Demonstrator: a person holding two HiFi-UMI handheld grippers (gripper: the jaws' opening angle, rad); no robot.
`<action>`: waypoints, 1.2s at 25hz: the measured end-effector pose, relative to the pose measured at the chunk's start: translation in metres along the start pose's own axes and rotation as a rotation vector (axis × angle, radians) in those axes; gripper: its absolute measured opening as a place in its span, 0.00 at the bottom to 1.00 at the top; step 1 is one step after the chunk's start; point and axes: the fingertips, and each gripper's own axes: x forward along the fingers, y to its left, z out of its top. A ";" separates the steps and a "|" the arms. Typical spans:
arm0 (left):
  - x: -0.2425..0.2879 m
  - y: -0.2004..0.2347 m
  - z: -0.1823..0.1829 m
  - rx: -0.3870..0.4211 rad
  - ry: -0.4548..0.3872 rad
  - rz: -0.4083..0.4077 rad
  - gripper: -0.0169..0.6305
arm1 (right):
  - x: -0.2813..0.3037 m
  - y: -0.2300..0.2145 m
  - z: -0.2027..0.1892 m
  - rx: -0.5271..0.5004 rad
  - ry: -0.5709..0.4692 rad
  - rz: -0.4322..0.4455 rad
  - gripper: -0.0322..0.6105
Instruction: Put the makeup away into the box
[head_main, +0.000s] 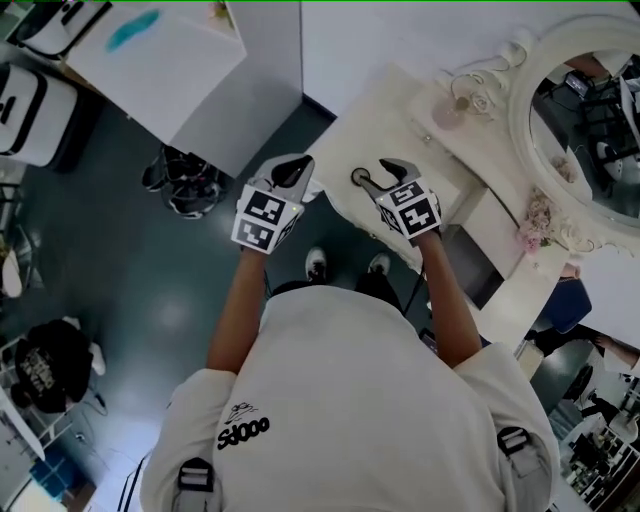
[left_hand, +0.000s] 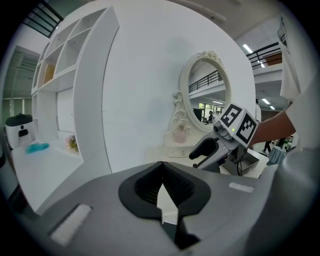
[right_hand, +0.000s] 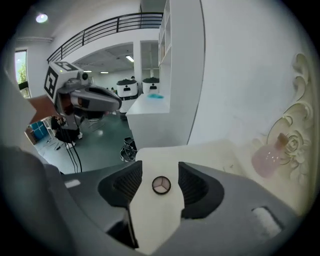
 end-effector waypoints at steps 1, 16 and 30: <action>0.001 0.002 -0.006 -0.011 0.011 0.008 0.05 | 0.010 -0.001 -0.007 -0.001 0.028 0.010 0.41; -0.001 0.009 -0.041 -0.088 0.093 0.060 0.05 | 0.093 0.003 -0.073 0.015 0.273 0.095 0.47; 0.003 -0.002 -0.018 -0.040 0.066 0.001 0.05 | 0.073 -0.006 -0.073 0.072 0.256 0.025 0.38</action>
